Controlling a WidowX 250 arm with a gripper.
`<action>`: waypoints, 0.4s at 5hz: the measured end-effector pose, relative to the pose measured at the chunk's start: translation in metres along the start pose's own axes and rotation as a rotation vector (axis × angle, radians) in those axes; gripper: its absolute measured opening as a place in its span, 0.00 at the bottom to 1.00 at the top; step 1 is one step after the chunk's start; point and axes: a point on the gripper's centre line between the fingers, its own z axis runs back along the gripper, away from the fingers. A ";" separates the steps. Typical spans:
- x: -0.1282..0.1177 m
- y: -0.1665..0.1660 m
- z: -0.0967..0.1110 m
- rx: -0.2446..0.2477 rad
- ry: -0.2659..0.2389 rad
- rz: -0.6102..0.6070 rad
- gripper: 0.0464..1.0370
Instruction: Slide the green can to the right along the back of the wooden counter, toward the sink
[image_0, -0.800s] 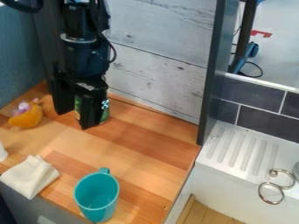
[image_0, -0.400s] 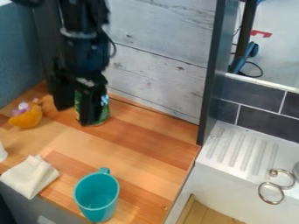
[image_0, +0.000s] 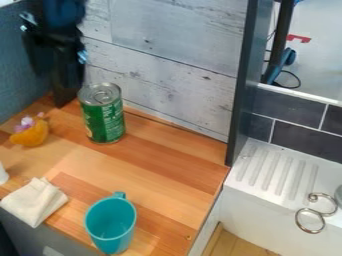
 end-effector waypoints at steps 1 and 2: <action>0.002 0.038 0.016 0.071 -0.093 0.032 0.96; 0.015 0.062 0.003 0.112 -0.129 0.014 0.96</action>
